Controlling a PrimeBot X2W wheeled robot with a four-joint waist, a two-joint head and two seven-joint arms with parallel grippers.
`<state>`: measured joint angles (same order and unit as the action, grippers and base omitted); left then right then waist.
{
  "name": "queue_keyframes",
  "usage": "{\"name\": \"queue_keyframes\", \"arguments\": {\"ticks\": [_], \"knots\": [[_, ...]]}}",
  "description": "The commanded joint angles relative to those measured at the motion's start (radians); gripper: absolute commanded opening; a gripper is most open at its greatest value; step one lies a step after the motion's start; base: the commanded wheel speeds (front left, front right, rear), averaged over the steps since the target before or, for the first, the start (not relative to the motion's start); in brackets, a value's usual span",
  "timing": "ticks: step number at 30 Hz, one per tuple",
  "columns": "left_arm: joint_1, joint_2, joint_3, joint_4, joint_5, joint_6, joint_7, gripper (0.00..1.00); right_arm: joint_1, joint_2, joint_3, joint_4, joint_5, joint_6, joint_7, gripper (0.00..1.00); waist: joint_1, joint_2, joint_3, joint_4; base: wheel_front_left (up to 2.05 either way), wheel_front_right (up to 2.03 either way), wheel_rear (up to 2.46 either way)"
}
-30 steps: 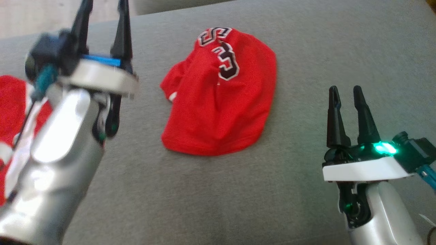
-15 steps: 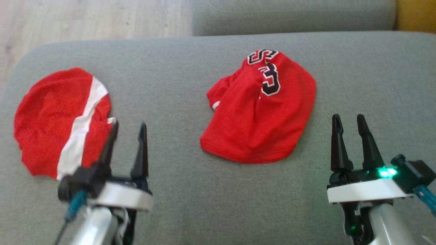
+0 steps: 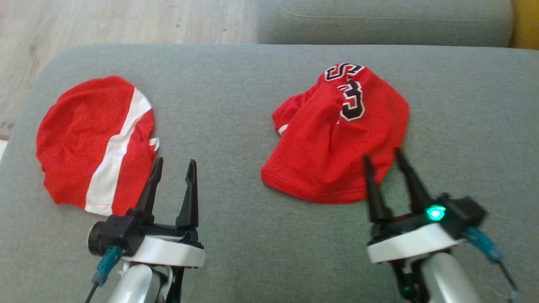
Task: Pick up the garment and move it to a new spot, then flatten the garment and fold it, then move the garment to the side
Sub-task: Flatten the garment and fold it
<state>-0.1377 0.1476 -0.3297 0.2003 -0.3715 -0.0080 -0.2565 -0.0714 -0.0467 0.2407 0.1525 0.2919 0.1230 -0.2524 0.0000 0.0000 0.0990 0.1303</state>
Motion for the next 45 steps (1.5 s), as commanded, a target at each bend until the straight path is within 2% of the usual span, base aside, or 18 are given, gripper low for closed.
{"name": "queue_keyframes", "arguments": {"ticks": [1,7,18,31,32,33,34,45], "knots": [[-0.042,0.003,0.040,-0.022,0.007,-0.002,-0.005,1.00,-0.048,-0.004,0.032,-0.023,-0.009,0.008,-0.009,1.00,0.0000,0.0000,0.006,0.011,0.00,0.00,0.00],[-0.054,-0.038,0.062,0.009,0.036,-0.037,-0.005,1.00,-0.138,-0.004,0.145,0.092,-0.065,0.008,0.074,1.00,0.0000,0.0000,0.024,0.072,0.00,0.00,0.00],[-0.060,-0.079,0.096,0.053,0.058,-0.074,-0.005,1.00,-0.290,-0.004,0.229,0.359,-0.119,0.008,0.252,1.00,0.0000,0.0000,0.055,0.175,0.00,0.00,0.00],[-0.084,-0.096,0.097,0.063,0.068,-0.093,-0.005,1.00,-0.403,-0.004,0.304,0.573,-0.085,0.008,0.419,1.00,0.0000,0.0000,0.095,0.226,0.00,0.00,0.00],[-0.086,-0.096,0.099,0.062,0.068,-0.093,-0.005,1.00,-0.408,-0.004,0.302,0.582,-0.081,0.008,0.420,0.75,0.0000,0.0000,0.096,0.226,0.00,0.00,0.00],[-0.087,-0.096,0.102,0.061,0.067,-0.093,-0.005,1.00,-0.411,-0.004,0.298,0.591,-0.075,0.008,0.420,0.16,0.0000,0.0000,0.096,0.225,0.00,0.00,0.00],[-0.088,-0.097,0.105,0.060,0.066,-0.093,-0.005,1.00,-0.415,-0.004,0.297,0.597,-0.071,0.008,0.419,0.00,0.0000,0.0000,0.096,0.222,0.00,0.00,0.00],[-0.069,-0.097,0.139,0.050,0.060,-0.085,-0.005,1.00,-0.408,-0.004,0.185,0.546,-0.056,0.008,0.239,0.00,0.0000,0.0000,0.068,0.127,0.00,0.00,0.00]]}}
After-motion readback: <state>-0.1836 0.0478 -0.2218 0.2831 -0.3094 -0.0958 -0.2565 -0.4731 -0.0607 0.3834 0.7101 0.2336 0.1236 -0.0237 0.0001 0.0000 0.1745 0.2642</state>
